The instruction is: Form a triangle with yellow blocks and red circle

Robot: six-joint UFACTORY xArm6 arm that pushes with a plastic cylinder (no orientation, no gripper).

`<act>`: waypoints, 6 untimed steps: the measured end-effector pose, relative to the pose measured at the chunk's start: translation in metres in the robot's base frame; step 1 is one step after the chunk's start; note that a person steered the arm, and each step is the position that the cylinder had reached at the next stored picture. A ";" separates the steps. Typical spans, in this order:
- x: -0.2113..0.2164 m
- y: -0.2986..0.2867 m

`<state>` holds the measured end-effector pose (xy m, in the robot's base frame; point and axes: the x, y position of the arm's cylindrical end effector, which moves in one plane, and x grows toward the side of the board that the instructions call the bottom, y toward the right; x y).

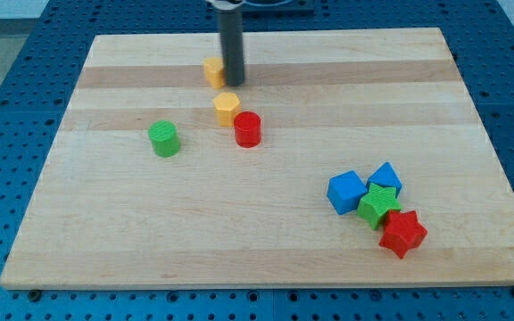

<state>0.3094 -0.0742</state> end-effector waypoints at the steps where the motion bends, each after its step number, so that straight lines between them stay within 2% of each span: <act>1: -0.033 0.030; 2: -0.079 0.008; 3: -0.059 -0.056; 5: 0.096 0.030; 6: 0.120 0.038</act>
